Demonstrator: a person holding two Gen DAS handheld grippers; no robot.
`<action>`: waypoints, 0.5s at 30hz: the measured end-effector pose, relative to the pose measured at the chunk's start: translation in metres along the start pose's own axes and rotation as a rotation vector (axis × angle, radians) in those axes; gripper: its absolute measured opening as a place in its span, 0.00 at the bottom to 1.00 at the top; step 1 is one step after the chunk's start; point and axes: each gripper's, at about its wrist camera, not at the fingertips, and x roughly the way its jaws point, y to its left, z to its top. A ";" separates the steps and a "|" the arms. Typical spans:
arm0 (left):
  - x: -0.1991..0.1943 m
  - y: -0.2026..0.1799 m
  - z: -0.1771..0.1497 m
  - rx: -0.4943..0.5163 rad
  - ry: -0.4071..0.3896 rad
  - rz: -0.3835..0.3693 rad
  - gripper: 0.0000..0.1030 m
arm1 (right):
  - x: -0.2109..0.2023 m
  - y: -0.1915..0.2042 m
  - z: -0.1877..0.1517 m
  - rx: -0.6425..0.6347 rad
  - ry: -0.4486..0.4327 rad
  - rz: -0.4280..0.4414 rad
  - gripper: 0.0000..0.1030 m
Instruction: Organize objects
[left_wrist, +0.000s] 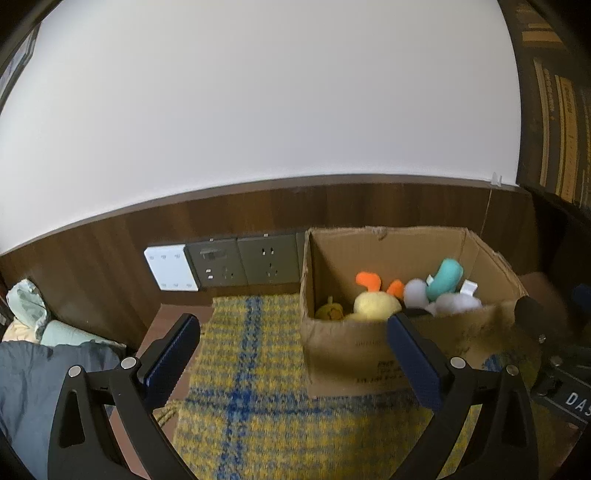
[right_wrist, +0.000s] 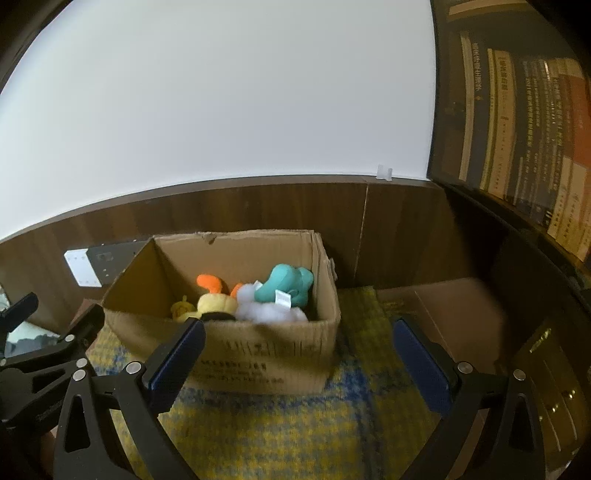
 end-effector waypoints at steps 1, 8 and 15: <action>-0.001 0.001 -0.003 -0.001 0.004 -0.001 1.00 | -0.003 0.000 -0.002 -0.001 -0.004 0.000 0.99; -0.019 0.007 -0.029 -0.018 0.027 -0.022 1.00 | -0.023 0.000 -0.026 -0.007 0.005 0.009 0.99; -0.048 0.009 -0.048 -0.016 0.016 -0.005 1.00 | -0.044 0.001 -0.051 -0.007 0.019 0.015 0.99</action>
